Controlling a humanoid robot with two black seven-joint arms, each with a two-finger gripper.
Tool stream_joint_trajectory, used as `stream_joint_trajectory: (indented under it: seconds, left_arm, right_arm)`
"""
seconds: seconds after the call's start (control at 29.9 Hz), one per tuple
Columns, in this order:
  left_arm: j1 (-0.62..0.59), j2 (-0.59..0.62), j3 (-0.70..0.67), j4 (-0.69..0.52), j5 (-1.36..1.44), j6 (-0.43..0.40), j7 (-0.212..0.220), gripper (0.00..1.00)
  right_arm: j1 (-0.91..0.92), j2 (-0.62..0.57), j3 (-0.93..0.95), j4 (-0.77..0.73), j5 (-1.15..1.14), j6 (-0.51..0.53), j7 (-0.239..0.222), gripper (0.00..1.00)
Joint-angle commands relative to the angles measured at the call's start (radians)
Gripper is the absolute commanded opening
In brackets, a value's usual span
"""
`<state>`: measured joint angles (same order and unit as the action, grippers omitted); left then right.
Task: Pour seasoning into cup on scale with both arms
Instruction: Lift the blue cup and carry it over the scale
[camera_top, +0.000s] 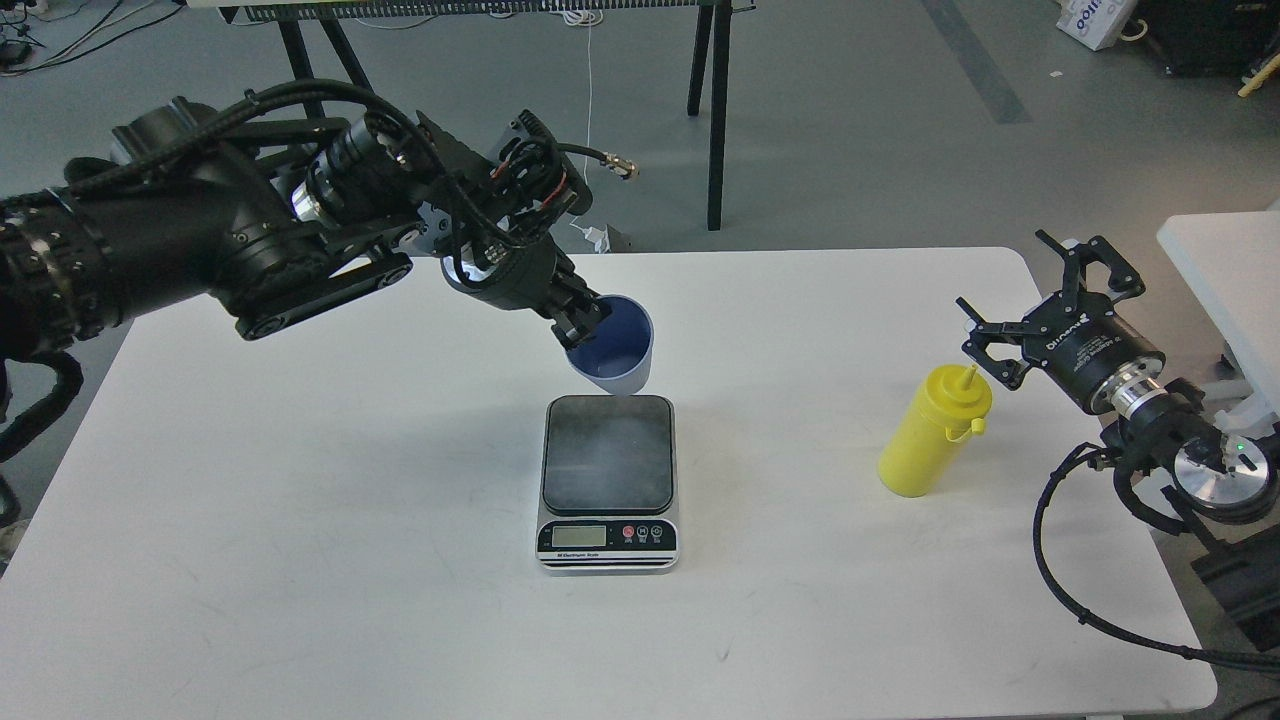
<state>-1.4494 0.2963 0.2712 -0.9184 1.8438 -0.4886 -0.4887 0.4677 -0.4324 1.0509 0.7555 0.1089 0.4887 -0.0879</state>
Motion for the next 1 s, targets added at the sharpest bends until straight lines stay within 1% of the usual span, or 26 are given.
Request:
stream_joint_trajectory:
  seconds: [0.0, 0.2, 0.74, 0.84, 0.94, 0.97]
  left_arm:
    - [0.014, 0.015, 0.033, -0.029, 0.003, 0.0, 0.0, 0.04]
    - [0.04, 0.066, 0.029, -0.111, 0.002, 0.0, 0.0, 0.04]
    - [0.07, 0.05, 0.016, -0.106, -0.002, 0.0, 0.0, 0.05]
    - [0.073, 0.05, 0.014, -0.106, -0.006, 0.0, 0.0, 0.07]
    - [0.077, 0.05, 0.011, -0.106, -0.012, 0.0, 0.0, 0.15]
    - [0.077, 0.05, 0.005, -0.106, -0.018, 0.0, 0.0, 0.19]
  right_arm:
    - [-0.001, 0.001, -0.002, -0.001, 0.0, 0.0, 0.0, 0.99]
    - [-0.001, 0.003, 0.0, -0.002, 0.0, 0.0, 0.0, 0.99]
    - [-0.001, 0.001, 0.0, -0.019, 0.0, 0.0, 0.005, 0.99]
    - [-0.001, 0.001, -0.002, -0.019, 0.0, 0.0, 0.005, 0.99]
    - [-0.001, 0.003, -0.002, -0.019, 0.0, 0.0, 0.005, 0.99]
    - [-0.001, 0.003, -0.002, -0.019, 0.002, 0.0, 0.005, 0.99]
